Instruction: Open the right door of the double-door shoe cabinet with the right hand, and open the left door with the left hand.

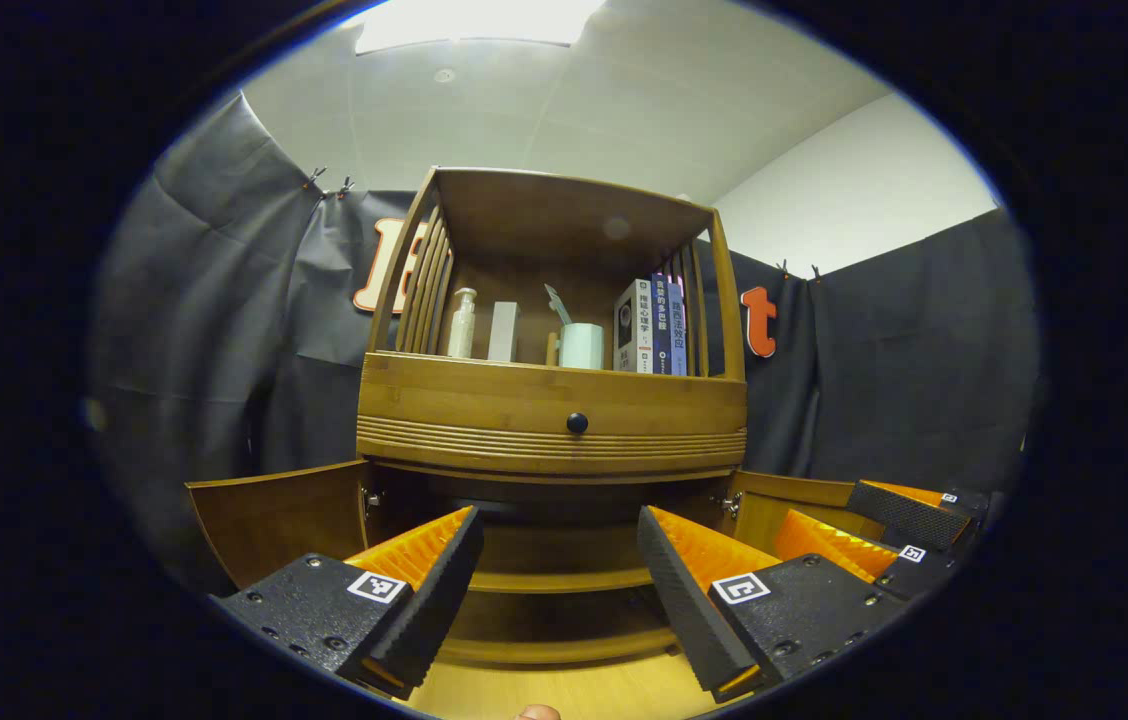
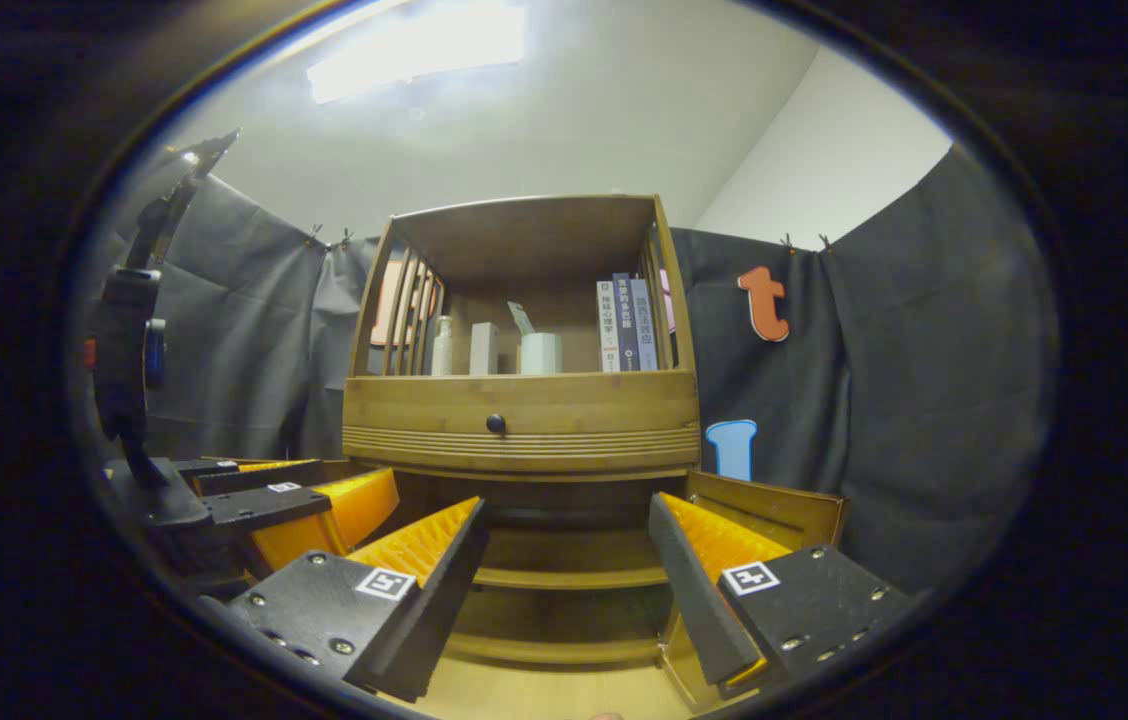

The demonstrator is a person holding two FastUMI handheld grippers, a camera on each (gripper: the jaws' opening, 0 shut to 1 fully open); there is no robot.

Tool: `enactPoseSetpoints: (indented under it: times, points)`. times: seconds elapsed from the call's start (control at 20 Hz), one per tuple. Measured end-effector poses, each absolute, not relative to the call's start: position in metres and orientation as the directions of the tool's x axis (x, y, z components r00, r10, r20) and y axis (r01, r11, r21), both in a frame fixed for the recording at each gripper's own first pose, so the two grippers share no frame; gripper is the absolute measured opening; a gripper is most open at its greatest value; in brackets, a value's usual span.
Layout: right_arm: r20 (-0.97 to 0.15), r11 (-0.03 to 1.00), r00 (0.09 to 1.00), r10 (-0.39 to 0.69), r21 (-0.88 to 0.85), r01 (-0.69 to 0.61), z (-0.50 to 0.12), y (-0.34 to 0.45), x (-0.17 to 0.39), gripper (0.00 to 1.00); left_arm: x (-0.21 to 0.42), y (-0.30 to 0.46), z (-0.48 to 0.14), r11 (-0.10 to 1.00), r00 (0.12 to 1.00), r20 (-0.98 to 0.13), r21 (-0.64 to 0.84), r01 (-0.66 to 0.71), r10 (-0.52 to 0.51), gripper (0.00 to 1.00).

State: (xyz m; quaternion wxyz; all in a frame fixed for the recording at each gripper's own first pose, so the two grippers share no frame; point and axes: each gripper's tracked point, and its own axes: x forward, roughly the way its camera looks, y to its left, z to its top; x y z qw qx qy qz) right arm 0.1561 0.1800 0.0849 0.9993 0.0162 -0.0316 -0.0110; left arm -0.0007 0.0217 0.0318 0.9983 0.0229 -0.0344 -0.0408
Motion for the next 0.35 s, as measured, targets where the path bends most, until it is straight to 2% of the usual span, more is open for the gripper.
enactPoseSetpoints:
  times: [0.15, 0.2, 0.35]
  points:
    - [0.055, 0.997, 0.997, -0.054, 0.054, 0.051, 0.08, 0.178, 0.149, 0.96, -0.001, 0.015, 0.027, 0.99, 0.99, 0.052, 0.053, 0.131, -0.134, 0.92]
    - [0.05, 0.996, 0.996, -0.068, 0.057, 0.065, 0.079, 0.175, 0.146, 0.95, -0.001, 0.01, 0.025, 0.987, 0.987, 0.05, 0.053, 0.15, -0.153, 0.95]
    - [0.037, 0.99, 0.991, -0.131, 0.066, 0.128, 0.074, 0.156, 0.133, 0.96, 0.0, -0.011, 0.018, 0.973, 0.973, 0.035, 0.058, 0.224, -0.226, 0.92]
